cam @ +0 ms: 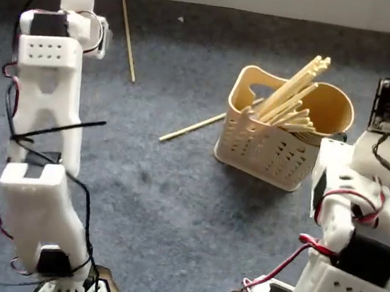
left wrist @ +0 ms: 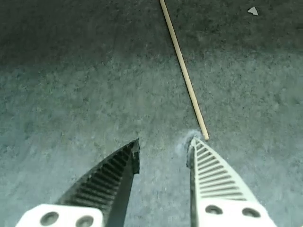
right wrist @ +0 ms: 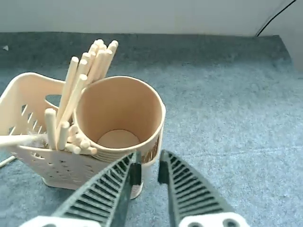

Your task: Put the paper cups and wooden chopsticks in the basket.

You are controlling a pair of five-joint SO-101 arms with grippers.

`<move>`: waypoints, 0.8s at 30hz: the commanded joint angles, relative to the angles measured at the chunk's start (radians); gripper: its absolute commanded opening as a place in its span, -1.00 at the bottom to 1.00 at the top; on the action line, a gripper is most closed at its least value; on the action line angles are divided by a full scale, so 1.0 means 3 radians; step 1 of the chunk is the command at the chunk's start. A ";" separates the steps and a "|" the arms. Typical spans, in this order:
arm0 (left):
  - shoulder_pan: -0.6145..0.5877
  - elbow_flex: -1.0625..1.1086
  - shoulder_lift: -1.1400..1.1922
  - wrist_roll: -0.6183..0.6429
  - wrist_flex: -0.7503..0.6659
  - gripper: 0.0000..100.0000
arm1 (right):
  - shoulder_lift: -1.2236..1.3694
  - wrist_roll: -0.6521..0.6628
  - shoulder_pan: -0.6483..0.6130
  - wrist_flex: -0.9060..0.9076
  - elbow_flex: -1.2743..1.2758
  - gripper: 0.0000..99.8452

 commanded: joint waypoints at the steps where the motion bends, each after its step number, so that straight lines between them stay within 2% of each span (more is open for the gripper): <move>1: 0.0151 -0.1614 0.1220 -0.0010 0.0020 -0.62 | -0.0458 -0.0020 0.0182 -0.0151 0.0494 -0.95; 4: 0.0263 -0.2606 0.1992 0.0113 0.0026 -0.62 | -0.0790 0.0097 0.0304 -0.0437 0.1302 -0.85; 6: 0.0345 -0.2954 0.2335 0.0123 -0.0005 -0.62 | -0.1015 0.0133 0.0453 -0.0698 0.1844 -0.81; 10: 0.0437 -0.2616 0.2411 0.0194 -0.0363 -0.62 | -0.1562 0.0143 0.0652 -0.1066 0.2688 -0.79; 12: 0.0437 -0.2447 0.2401 0.0368 -0.0496 -0.62 | -0.1849 0.0143 0.0647 -0.1097 0.3005 -0.79; 15: 0.0432 -0.2268 0.2406 0.0404 -0.0557 -0.65 | -0.2248 0.0143 0.0611 -0.1097 0.3347 -0.79; 20: 0.0325 -0.1946 0.2417 0.0404 -0.0614 -0.82 | -0.2754 0.0245 0.0632 -0.0928 0.3644 -0.79; 24: 0.0304 -0.1639 0.2411 0.0404 -0.0609 -0.79 | -0.3010 0.0353 0.0637 -0.0739 0.3685 -0.79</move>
